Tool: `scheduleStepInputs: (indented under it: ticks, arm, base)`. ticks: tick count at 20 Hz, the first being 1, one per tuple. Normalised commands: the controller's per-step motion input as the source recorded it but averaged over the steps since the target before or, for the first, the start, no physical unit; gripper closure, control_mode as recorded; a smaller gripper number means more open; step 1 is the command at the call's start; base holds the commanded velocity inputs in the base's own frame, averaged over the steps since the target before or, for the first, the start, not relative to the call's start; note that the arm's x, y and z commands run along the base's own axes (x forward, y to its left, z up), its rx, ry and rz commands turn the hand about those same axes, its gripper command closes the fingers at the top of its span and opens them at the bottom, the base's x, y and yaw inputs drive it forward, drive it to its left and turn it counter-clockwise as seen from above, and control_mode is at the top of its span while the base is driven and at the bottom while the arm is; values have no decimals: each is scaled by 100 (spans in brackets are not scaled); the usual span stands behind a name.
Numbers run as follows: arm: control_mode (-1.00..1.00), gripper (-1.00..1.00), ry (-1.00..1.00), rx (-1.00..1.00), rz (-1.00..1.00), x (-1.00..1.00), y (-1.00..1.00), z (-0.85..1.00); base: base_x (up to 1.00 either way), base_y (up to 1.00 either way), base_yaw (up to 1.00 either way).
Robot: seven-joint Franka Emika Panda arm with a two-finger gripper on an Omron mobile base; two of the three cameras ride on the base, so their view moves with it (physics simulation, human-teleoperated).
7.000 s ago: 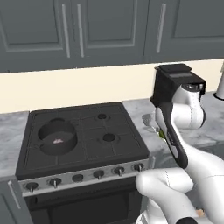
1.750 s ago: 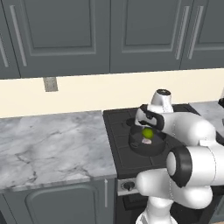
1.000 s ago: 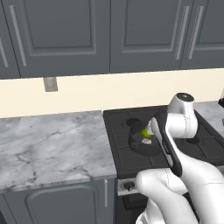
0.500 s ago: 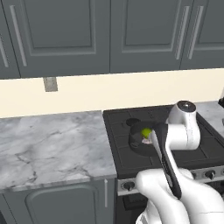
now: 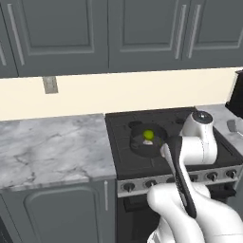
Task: Put the garlic and lime in the pot. Retrieve the spatula and lightly stir the vegetables in the pot.
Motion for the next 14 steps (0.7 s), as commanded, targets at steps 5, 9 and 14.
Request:
scheduleStepInputs:
  ticks: [5,9,14]
  arm:
    - [100,-100,0,0,0,0,0,0]
    - [100,-100,0,0,0,0,0,0]
    - [100,-100,0,0,0,0,0,0]
  base:
    - [4,-78,0]
    - [17,-98,0]
    - [13,-97,-1]
